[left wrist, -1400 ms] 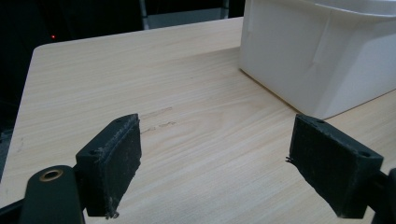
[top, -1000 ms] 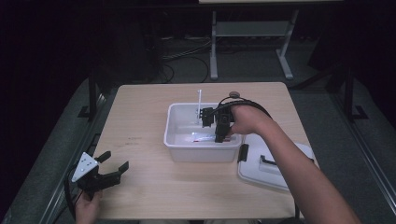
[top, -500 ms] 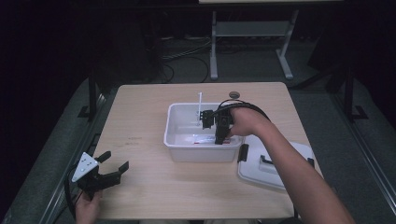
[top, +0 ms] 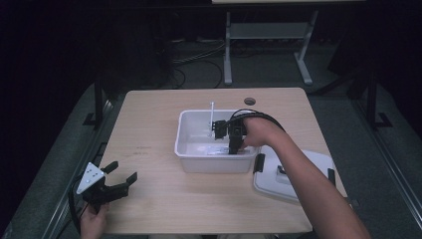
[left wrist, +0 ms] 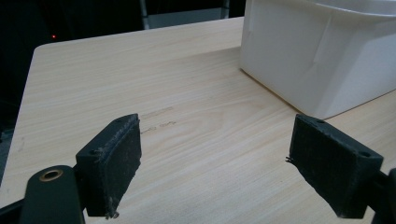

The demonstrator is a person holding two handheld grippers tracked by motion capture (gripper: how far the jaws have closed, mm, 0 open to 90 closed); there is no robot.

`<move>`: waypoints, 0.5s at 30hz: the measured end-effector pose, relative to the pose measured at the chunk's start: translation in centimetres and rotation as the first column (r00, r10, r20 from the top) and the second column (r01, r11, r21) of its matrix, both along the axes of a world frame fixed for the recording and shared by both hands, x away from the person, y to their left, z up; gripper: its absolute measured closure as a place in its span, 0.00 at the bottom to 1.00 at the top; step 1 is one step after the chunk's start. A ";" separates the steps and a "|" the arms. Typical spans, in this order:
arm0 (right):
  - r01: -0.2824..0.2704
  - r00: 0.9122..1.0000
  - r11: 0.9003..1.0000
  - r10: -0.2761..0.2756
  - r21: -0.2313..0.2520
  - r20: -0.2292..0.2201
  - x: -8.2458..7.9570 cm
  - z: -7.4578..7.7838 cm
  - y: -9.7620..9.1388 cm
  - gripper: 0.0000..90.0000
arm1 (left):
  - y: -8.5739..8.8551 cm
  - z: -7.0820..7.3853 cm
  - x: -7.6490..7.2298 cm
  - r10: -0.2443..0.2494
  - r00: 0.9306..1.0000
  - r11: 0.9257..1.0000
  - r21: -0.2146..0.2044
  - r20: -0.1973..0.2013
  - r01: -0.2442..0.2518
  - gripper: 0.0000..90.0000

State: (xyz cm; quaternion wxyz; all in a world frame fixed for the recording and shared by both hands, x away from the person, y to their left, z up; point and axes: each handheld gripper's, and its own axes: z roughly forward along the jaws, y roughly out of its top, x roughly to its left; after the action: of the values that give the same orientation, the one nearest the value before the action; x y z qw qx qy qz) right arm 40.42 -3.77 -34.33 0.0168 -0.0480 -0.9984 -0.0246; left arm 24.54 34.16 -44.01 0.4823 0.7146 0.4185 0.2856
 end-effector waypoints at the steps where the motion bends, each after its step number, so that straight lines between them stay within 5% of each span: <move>1: -0.004 1.000 1.000 0.004 -0.002 0.000 0.1 -0.1 0.0 0.77 | 0.0 0.0 0.0 0.000 1.000 1.000 -0.001 0.001 0.000 0.18; 15: 0.002 1.000 1.000 -0.002 -0.015 -0.018 0.5 -1.3 0.1 0.77 | 0.0 0.0 0.0 0.002 1.000 1.000 -0.003 0.000 -0.002 0.18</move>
State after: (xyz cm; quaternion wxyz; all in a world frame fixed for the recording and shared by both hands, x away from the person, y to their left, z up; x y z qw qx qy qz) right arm 40.94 -3.64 -35.63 0.0252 -0.0494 -0.9983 -0.0169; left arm 24.51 34.19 -43.99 0.4833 0.7134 0.4195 0.2854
